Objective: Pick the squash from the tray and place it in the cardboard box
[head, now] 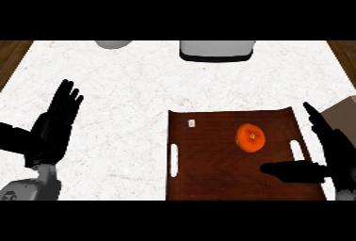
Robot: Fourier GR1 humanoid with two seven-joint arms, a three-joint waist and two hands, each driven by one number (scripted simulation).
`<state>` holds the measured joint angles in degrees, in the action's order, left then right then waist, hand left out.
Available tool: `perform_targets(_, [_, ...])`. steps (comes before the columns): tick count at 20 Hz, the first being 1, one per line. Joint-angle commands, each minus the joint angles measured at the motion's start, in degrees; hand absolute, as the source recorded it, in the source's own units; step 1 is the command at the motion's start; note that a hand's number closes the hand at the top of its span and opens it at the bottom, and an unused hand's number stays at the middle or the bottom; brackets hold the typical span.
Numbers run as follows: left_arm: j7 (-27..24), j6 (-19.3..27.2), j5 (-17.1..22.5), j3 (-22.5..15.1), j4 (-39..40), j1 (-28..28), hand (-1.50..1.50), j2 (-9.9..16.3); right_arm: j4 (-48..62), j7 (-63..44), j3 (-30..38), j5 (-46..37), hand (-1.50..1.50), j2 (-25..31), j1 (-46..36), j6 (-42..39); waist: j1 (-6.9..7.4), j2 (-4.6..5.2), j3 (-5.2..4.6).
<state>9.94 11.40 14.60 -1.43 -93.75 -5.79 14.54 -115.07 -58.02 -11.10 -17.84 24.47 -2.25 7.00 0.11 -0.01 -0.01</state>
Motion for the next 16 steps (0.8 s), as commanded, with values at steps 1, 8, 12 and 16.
perform_targets(1, [1.50,-0.87,-0.60,1.84,1.20,-1.74,0.00,-0.31,2.39,-2.64,-2.89,-6.44,-1.50,-5.70,-2.62,0.78,-0.05,0.01,0.00])
perform_targets(8, [0.42,-3.71,-1.52,3.88,1.81,-1.03,0.00,-1.86,5.72,2.65,0.49,-8.70,-1.50,-8.82,-0.44,-1.67,-0.17,0.00,0.01])
perform_targets(12, [1.42,-2.26,-4.28,2.64,0.82,-2.31,0.00,-3.61,9.37,3.92,1.70,-8.15,-1.50,-11.20,-2.26,-2.79,-0.13,0.01,0.01])
perform_targets(16, [2.58,-0.19,-7.28,0.17,-2.32,0.33,0.00,-6.46,11.14,5.97,1.92,-9.99,-1.50,-12.68,-1.35,-3.05,-0.06,-0.01,0.02])
